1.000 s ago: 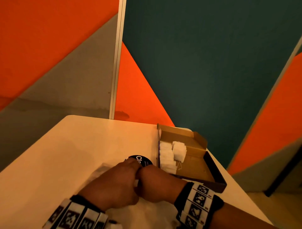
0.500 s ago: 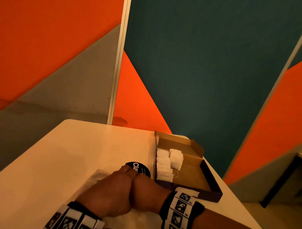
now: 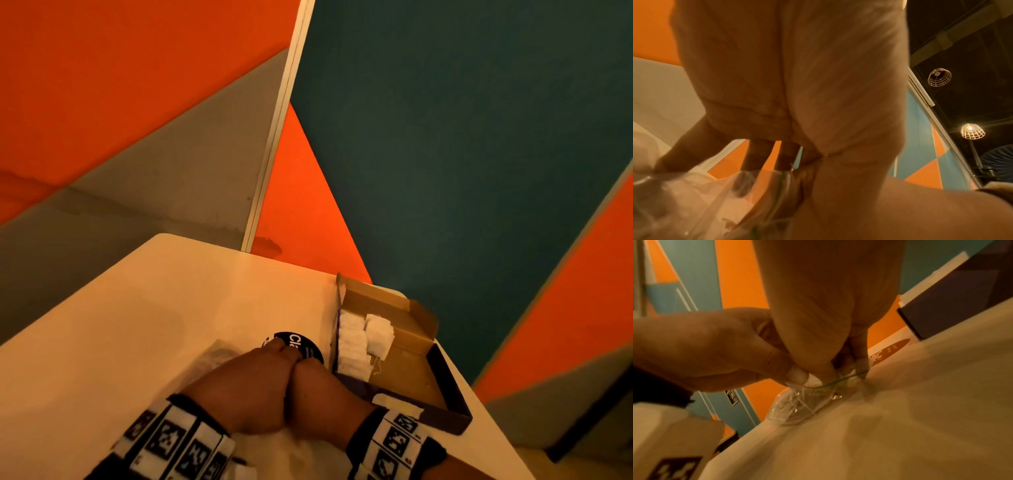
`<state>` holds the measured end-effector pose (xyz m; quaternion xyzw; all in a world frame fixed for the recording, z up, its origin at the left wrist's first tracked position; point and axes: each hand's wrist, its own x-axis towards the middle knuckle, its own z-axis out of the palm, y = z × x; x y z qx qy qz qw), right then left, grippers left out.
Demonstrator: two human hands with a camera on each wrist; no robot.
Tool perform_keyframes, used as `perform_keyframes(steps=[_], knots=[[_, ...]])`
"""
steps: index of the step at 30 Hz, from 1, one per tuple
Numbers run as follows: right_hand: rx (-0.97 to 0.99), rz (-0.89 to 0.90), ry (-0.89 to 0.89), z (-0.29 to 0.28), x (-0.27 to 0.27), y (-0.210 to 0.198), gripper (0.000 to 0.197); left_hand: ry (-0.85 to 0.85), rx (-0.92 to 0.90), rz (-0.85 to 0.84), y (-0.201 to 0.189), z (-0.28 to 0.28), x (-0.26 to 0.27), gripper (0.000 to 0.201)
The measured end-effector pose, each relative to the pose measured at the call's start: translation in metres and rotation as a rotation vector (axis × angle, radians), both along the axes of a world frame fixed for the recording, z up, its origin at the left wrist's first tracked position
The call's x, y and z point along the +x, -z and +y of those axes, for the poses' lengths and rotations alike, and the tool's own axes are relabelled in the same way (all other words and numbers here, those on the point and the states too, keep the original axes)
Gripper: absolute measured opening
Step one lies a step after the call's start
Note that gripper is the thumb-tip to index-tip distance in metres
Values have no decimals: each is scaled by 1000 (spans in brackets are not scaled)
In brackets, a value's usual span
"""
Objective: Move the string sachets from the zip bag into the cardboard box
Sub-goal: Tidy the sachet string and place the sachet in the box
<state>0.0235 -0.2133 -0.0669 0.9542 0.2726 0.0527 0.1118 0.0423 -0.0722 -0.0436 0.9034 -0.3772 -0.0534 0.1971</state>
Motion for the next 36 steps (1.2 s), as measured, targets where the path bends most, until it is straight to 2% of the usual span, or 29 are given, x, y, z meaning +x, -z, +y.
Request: perform_keyframes(steps=[3,4,6,8,9,10,11,13,16,18,21,24,27,31,33,36], knots=[[43,75,-10,-4,-3,-7,13,-3,-19,15,-2,-1,-1,63],[54,77,-5,-5,-4,-7,19,-4,-13,17,-3,-1,-2,60],[110,208,43,-6,-2,1,33,9,26,-4,-4,-1,-4,53],[178,270,3,-12,-3,6,40,12,39,-3,-4,0,-3,49],[220,256,-14,-11,-4,6,45,8,34,6,-3,1,-3,49],[294,164,8,-9,-6,3,50,6,29,18,-4,2,-2,48],[331,139,69,-11,-9,0,47,7,23,32,-5,3,-2,46],[467,133,139,-12,-11,-2,29,16,24,63,-9,7,-3,43],[648,160,186,-14,-18,-6,24,6,4,99,-15,10,-3,44],[762,203,257,-22,-17,-7,13,-2,-41,130,-14,11,-3,42],[971,258,380,-33,-18,-7,14,21,-51,141,-16,12,-3,46],[1059,300,446,-38,-23,-7,8,23,-39,154,-16,13,-4,58],[1058,342,466,-39,-28,-7,19,36,-49,143,-16,13,-4,61],[771,324,431,-27,-31,-6,26,38,-44,142,-16,13,-6,61],[669,317,398,-18,-28,-5,31,29,-28,148,-13,13,-6,61],[568,300,356,-10,-24,-5,27,16,-9,152,-11,12,-6,59]])
